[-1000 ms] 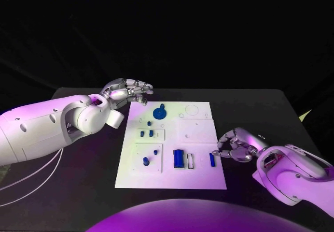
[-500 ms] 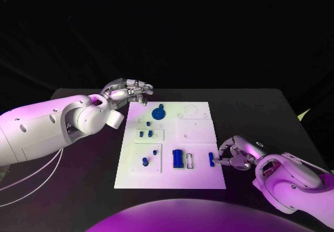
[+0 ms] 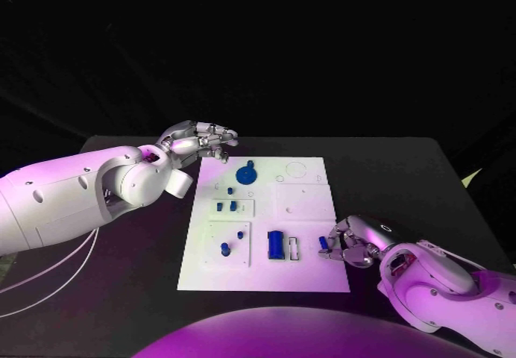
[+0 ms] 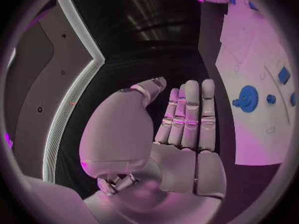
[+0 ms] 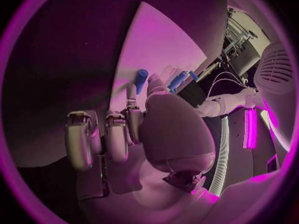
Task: Assemble the parts on the task board
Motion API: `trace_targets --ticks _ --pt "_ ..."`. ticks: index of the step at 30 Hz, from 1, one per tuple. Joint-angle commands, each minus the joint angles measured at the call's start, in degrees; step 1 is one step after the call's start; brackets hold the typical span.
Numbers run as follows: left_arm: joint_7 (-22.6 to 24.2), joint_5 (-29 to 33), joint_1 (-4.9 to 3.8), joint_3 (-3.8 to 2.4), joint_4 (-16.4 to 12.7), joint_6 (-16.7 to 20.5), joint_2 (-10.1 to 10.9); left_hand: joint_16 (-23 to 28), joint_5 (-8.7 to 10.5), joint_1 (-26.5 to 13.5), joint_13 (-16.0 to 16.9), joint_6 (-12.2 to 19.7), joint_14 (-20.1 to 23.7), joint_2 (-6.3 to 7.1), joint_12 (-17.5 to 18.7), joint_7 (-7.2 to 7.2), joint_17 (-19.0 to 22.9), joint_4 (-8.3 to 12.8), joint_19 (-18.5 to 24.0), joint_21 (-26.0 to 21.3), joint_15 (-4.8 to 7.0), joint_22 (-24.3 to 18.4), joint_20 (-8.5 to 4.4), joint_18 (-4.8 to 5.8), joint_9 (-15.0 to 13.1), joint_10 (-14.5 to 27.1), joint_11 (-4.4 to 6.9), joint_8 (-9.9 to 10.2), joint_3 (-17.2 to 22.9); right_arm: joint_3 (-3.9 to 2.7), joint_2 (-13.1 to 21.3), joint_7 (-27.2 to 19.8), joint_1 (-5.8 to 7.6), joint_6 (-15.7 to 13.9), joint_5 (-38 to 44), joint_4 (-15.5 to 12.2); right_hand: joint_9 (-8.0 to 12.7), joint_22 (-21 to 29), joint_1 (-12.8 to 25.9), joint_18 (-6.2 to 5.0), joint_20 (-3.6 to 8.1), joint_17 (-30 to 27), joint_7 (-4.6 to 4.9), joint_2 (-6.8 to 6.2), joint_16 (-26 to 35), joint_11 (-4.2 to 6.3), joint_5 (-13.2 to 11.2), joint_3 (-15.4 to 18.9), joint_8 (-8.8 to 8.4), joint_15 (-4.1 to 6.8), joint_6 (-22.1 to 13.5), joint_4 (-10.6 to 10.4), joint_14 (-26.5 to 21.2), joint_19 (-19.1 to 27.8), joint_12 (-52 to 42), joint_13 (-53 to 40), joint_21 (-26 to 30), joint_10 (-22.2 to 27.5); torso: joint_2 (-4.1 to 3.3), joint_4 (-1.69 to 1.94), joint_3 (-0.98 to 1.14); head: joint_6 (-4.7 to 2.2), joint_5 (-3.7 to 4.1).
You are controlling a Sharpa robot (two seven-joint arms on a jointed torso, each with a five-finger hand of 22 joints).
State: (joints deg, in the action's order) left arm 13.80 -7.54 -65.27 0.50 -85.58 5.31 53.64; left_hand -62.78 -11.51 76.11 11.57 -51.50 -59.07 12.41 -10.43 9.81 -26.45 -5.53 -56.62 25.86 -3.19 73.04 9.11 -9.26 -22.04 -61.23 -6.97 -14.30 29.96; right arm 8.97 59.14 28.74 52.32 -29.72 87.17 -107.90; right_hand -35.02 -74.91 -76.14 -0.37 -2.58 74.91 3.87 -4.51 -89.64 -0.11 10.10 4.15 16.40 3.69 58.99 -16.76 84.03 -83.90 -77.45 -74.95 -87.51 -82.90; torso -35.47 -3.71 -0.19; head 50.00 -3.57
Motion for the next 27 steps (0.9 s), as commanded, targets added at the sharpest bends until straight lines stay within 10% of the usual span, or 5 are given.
trace_targets --ticks 1,13,16,20,27 --pt "0.4 0.1 -0.02 -0.03 -0.1 -0.9 -0.1 0.1 0.33 -0.7 -0.1 0.3 0.4 -0.12 -0.2 0.08 0.1 0.2 -0.4 -0.3 0.12 0.0 0.02 -0.99 -0.1 0.5 0.01 -0.3 -0.1 0.1 -0.5 0.9 -0.22 1.4 1.1 0.5 0.2 -14.3 0.1 -0.2 -0.21 14.7 0.14 0.28 -0.2 0.28 0.0 -0.4 -0.24 -0.08 0.3 0.1 5.9 -5.0 -0.2 -5.3 -0.1 -0.2 -0.04 0.06 0.01 0.0 -0.13" --pt "0.3 0.1 -0.02 -0.03 -0.2 -0.9 0.0 0.1 0.33 -0.7 -0.1 0.3 0.4 -0.12 -0.2 0.08 0.1 0.2 -0.4 -0.3 0.12 0.0 0.02 -0.99 -0.1 0.5 0.01 -0.3 -0.1 0.1 -2.8 1.9 -0.24 3.6 3.1 2.9 1.7 -14.4 -6.4 -0.14 0.17 15.0 -0.36 0.44 -0.3 0.76 0.2 -4.2 -1.12 0.35 1.4 1.3 5.9 -5.1 -0.6 -5.6 -0.3 -0.5 0.05 0.04 -0.01 0.0 -0.42" --pt "0.3 0.1 -0.02 -0.03 -0.3 -0.9 0.0 0.1 0.33 -0.7 -0.1 0.3 0.4 -0.12 -0.2 0.08 0.1 0.2 -0.4 -0.3 0.12 0.0 0.02 -0.99 -0.1 0.5 0.01 -0.3 -0.1 0.1 -3.0 2.2 -0.24 4.1 3.6 3.0 2.8 -14.5 -10.9 -0.1 0.51 15.1 -0.65 -0.25 -0.4 1.06 -6.2 -11.3 -1.8 0.66 2.5 1.4 6.0 -5.2 -0.8 -5.9 -0.5 -0.6 0.05 -0.03 -0.04 0.0 -0.48" --pt "0.3 0.1 -0.02 -0.03 -0.3 -0.9 0.0 0.1 0.33 -0.7 -0.1 0.3 0.4 -0.12 -0.2 0.08 0.1 0.2 -0.4 -0.3 0.12 0.0 0.02 -0.99 -0.1 0.5 0.01 -0.3 -0.1 0.1 -3.1 2.7 -0.24 4.2 3.9 2.6 3.5 -14.6 -9.4 -0.04 0.62 15.1 -0.56 -5.59 -0.4 1.22 -2.2 -25.6 -1.85 0.62 4.2 1.9 6.0 -5.3 -1.3 -6.4 -0.8 -0.9 0.07 -0.08 -0.02 0.0 -0.56" --pt "0.3 0.1 -0.02 -0.03 -0.3 -0.8 0.1 0.1 0.31 -0.6 -0.1 0.3 0.4 -0.13 -0.3 0.06 0.1 0.2 -0.4 -0.4 0.12 0.0 0.02 -0.99 -0.1 0.5 0.02 -0.4 -0.1 0.1 -2.8 3.2 -0.23 2.9 2.7 1.3 1.7 -14.6 -1.4 0.04 0.62 15.1 -0.82 -8.44 -0.4 1.24 0.1 -37.0 -0.29 0.77 3.4 7.0 6.0 -5.4 -1.5 -6.7 -1.1 -1.3 0.15 -0.09 -0.05 0.0 -0.48"
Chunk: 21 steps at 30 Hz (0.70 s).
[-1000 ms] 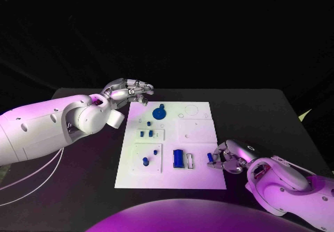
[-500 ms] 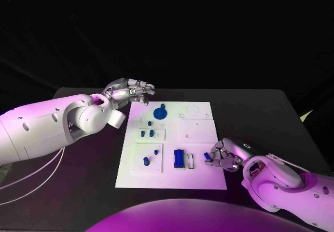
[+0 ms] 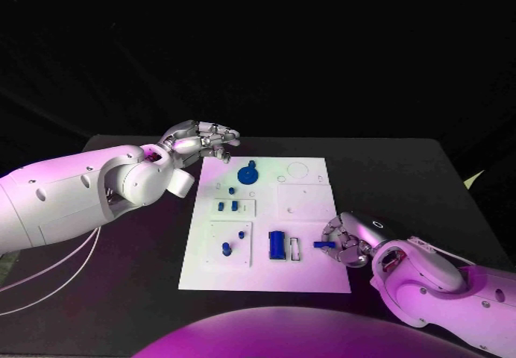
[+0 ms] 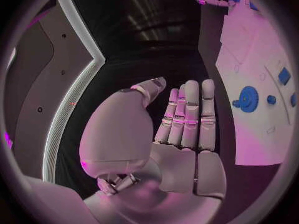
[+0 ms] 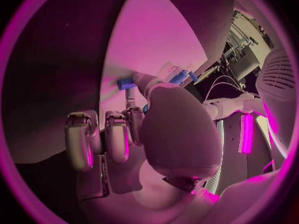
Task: Assemble the parts on the task board
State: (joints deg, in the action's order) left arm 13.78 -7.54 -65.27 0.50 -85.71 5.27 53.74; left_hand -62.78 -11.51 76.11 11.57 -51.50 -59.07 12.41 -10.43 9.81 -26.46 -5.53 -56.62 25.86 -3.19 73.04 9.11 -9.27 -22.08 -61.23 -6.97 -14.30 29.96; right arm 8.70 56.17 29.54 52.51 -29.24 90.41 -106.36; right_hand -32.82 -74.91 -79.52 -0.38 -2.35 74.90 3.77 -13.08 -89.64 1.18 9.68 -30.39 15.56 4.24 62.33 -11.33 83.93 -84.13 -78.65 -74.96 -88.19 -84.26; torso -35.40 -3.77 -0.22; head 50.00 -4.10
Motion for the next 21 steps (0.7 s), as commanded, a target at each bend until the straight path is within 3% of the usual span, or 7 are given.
trace_targets --ticks 1,6,10,21 --pt "0.3 0.1 -0.02 -0.04 -0.2 -0.8 0.0 0.1 0.31 -0.6 -0.1 0.3 0.4 -0.13 -0.3 0.06 0.1 0.2 -0.4 -0.4 0.12 0.0 0.02 -0.98 -0.1 0.5 0.02 -0.4 -0.1 0.36 0.3 2.4 -0.42 2.2 -0.8 -0.6 -0.9 -14.7 3.4 0.04 0.41 15.1 -0.73 0.03 -0.4 -0.01 1.0 -3.7 0.86 0.22 -0.1 2.6 6.1 -5.2 -0.4 -6.7 -0.4 0.0 0.05 -0.01 -0.02 0.0 0.05" --pt "0.3 0.1 -0.02 -0.04 -0.1 -0.8 -0.1 0.1 0.31 -0.6 -0.1 0.3 0.4 -0.13 -0.3 0.06 0.1 0.2 -0.4 -0.4 0.12 0.0 0.02 -0.98 -0.1 0.5 0.02 -0.4 -0.1 0.31 0.7 2.4 -0.15 0.4 -2.6 -2.1 -2.1 -14.8 8.5 0.17 0.48 15.1 -0.83 0.37 -0.4 0.05 3.7 -7.0 1.82 0.31 -0.7 4.8 6.1 -5.5 -1.1 -7.3 -0.9 -0.6 0.04 0.01 -0.03 0.0 0.05" --pt "0.3 0.1 -0.02 -0.04 -0.1 -0.7 -0.1 0.1 0.31 -0.6 -0.1 0.3 0.4 -0.13 -0.3 0.06 0.1 0.2 -0.4 -0.4 0.12 0.0 0.02 -0.98 -0.1 0.5 0.02 -0.4 -0.1 0.26 0.8 2.3 0.62 -0.8 -4.3 -3.5 -2.4 -15.0 10.4 0.28 0.53 15.1 -0.94 0.4 -0.4 0.13 3.9 -7.7 2.15 0.36 -0.7 5.3 6.1 -5.7 -2.1 -8.1 -1.4 -1.1 0.02 0.04 -0.05 0.0 0.22" --pt "0.3 0.1 -0.03 -0.04 -0.2 -0.7 -0.2 0.0 0.3 -0.5 -0.1 0.2 0.4 -0.16 -0.3 0.04 0.1 0.3 -0.5 -0.4 0.13 0.0 0.01 -0.99 -0.1 0.5 0.02 -0.4 0.0 0.23 -1.1 1.8 1.54 -2.5 -8.7 -4.5 -2.8 -15.1 16.2 0.38 0.67 15.1 -1.16 0.01 -0.4 0.3 1.5 -8.4 2.52 0.52 -0.3 4.7 6.1 -5.9 -3.8 -9.4 -1.8 -2.1 -0.06 0.06 0.0 0.0 0.36"
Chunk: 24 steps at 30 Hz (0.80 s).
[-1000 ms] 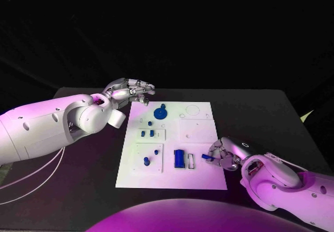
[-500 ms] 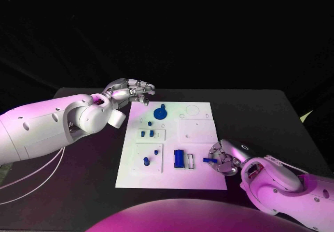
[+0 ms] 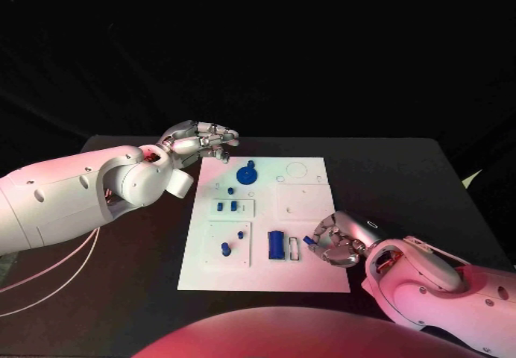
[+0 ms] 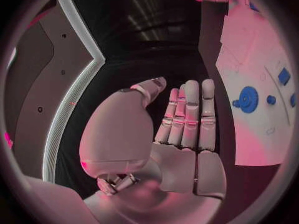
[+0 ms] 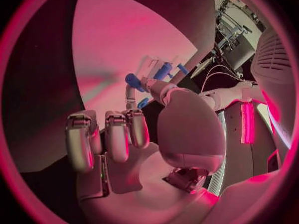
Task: Assemble the parts on the task board
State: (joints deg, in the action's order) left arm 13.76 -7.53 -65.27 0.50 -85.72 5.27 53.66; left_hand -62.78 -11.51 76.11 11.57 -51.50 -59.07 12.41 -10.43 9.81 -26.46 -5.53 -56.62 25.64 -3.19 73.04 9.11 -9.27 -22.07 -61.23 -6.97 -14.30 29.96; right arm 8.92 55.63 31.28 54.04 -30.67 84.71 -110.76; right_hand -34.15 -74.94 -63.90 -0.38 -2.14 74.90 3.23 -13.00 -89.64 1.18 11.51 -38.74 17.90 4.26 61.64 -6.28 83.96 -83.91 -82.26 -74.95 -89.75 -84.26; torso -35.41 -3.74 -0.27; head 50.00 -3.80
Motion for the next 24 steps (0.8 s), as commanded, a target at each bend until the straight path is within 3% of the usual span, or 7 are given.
trace_targets --ticks 1,13,24 --pt "0.4 0.1 -0.03 -0.04 -0.2 -0.7 -0.1 0.1 0.3 -0.5 -0.1 0.2 0.4 -0.16 -0.3 0.04 0.1 0.3 -0.5 -0.2 0.13 0.0 0.01 -0.99 -0.1 0.5 0.02 -0.4 0.0 0.01 -0.9 0.0 0.04 -1.1 -3.4 0.0 -1.4 -15.1 0.9 0.38 0.47 15.1 -0.62 -0.1 -0.4 0.3 -0.5 0.0 0.19 0.5 0.5 -0.4 6.0 -6.1 -0.3 -9.5 -0.3 -2.1 -0.06 0.02 0.04 0.0 0.06" --pt "0.3 0.1 -0.03 -0.04 -0.3 -0.8 -0.1 0.1 0.3 -0.5 -0.1 0.2 0.4 -0.16 -0.3 0.04 0.1 0.3 -0.5 -0.2 0.13 0.0 0.01 -0.99 -0.1 0.5 0.02 -0.4 0.0 0.01 -4.7 0.6 -0.29 0.6 -6.1 2.7 -1.3 -15.1 5.5 0.38 0.48 15.1 -0.7 -0.82 -0.4 0.32 -3.0 1.5 0.19 0.5 1.3 -2.2 6.0 -6.1 -1.2 -10.3 -0.3 -2.6 -0.07 0.0 0.08 0.0 -0.13" --pt "0.3 0.1 -0.03 -0.04 -0.3 -0.9 -0.1 0.0 0.32 -0.5 -0.1 0.2 0.4 -0.16 -0.3 0.05 0.1 0.3 -0.5 -0.3 0.13 0.0 0.01 -0.99 -0.1 0.6 0.02 -0.4 0.0 0.01 -5.7 1.0 -0.42 1.7 -5.6 4.4 -1.4 -15.1 6.6 0.38 0.55 15.1 -0.96 -0.61 -0.4 0.51 -4.2 2.4 0.46 0.63 2.1 -2.9 6.0 -6.1 -2.0 -10.9 -0.3 -3.0 -0.02 -0.06 0.11 0.0 -0.05"
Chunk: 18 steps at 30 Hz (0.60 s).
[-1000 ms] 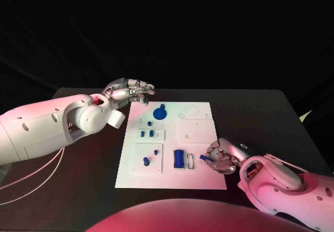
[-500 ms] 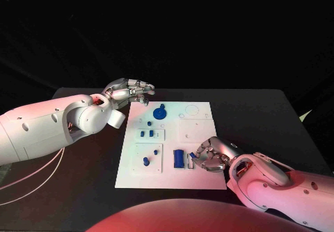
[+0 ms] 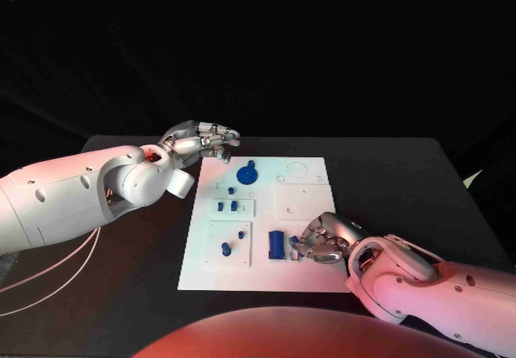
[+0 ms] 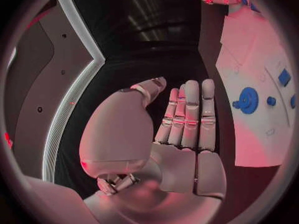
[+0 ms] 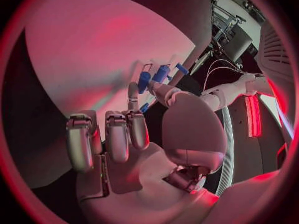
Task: Assemble the parts on the task board
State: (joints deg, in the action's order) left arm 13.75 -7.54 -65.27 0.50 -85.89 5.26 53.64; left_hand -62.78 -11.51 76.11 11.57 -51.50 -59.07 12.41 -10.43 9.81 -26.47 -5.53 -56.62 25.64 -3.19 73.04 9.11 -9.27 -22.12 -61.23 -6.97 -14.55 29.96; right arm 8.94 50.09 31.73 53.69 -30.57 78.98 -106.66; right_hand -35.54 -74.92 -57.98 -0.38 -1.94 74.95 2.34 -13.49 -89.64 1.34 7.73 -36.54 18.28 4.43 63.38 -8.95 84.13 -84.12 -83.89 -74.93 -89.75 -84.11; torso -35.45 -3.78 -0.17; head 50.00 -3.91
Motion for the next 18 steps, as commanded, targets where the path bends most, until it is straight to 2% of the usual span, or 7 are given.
trace_targets --ticks 1,18 --pt "0.3 0.1 -0.03 -0.04 -0.2 -0.8 -0.1 0.0 0.32 -0.5 -0.1 0.2 0.4 -0.16 -0.3 0.05 0.1 0.3 -0.5 -0.3 0.13 0.0 0.01 -0.99 -0.1 0.6 0.02 -0.2 0.0 0.0 -0.2 0.6 -0.07 1.7 0.2 0.3 0.0 -15.1 0.9 0.38 0.37 15.1 -0.11 -0.17 -0.4 0.38 -0.5 0.4 0.13 0.49 0.6 -0.3 5.9 -5.9 -0.4 -11.0 -0.3 -3.2 0.01 -0.02 0.02 0.0 0.09" --pt "0.1 0.1 -0.03 -0.04 -0.2 -0.9 -0.1 0.0 0.33 -0.6 -0.1 0.3 0.5 -0.14 -0.4 0.08 0.1 0.3 -0.5 -0.3 0.12 0.0 0.01 -0.99 -0.1 0.6 0.01 -0.2 0.0 0.0 -1.3 0.3 -0.13 3.6 0.1 0.2 -0.1 -15.1 1.1 0.38 0.43 15.1 -0.27 -0.26 -0.4 0.5 -0.8 0.8 0.33 0.59 0.9 -0.5 5.9 -5.9 -0.7 -11.2 -0.3 -3.3 -0.03 0.04 -0.02 0.0 0.11"
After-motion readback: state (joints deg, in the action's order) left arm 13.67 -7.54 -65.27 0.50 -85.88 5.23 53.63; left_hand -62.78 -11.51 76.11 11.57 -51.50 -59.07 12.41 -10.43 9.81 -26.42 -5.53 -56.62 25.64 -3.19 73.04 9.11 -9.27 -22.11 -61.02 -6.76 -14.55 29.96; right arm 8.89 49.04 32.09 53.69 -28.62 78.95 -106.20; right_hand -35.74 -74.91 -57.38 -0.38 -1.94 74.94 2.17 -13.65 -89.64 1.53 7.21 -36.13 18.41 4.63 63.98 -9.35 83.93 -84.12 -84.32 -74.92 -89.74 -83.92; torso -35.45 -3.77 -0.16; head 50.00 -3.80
